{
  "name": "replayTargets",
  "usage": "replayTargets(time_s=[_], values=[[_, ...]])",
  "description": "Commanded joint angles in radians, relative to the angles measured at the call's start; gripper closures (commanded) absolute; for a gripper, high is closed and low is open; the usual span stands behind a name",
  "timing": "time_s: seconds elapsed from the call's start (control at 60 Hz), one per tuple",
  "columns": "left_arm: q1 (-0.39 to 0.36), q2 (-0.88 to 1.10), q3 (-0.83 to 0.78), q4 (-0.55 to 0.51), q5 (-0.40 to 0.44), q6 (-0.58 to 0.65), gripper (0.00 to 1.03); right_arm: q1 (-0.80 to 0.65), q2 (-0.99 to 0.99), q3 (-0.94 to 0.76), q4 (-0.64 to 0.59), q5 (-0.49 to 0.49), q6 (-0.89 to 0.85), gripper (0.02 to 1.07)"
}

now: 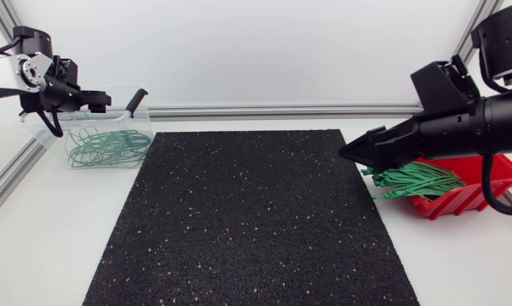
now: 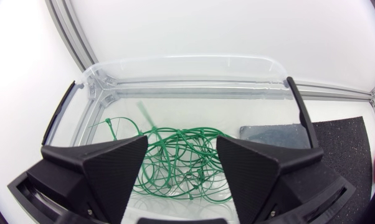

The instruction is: Take a green cable tie from the red box, thread the tail through the head to close it, then place it in the transparent bin on the left.

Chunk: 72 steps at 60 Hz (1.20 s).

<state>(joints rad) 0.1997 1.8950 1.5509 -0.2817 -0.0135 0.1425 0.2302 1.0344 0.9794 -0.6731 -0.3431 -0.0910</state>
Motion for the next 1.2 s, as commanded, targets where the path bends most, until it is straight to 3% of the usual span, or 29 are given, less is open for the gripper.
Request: replayTargets(time_s=[0.0,0.267,0.433,0.567,1.183], values=[[-0.011,-0.108,-0.066,0.024,-0.006,0.023,0.03,-0.054,-0.023,-0.028,-0.008,0.003,-0.046,0.06],[-0.017,-0.366,-0.336,0.093,-0.005,-0.050,0.03,-0.210,-0.129,-0.096,0.003,-0.004,-0.098,0.06],[-0.032,-0.542,-0.555,0.254,-0.005,-0.046,0.03,-0.285,-0.215,-0.165,0.026,-0.004,-0.112,0.06],[-0.036,-0.674,-0.695,0.317,-0.003,-0.046,0.03,-0.336,-0.316,-0.246,0.070,0.004,-0.130,0.06],[-0.082,-1.192,-1.227,0.598,-0.002,-0.123,0.06,-0.390,-0.737,-0.546,0.289,0.103,-0.052,0.06]])
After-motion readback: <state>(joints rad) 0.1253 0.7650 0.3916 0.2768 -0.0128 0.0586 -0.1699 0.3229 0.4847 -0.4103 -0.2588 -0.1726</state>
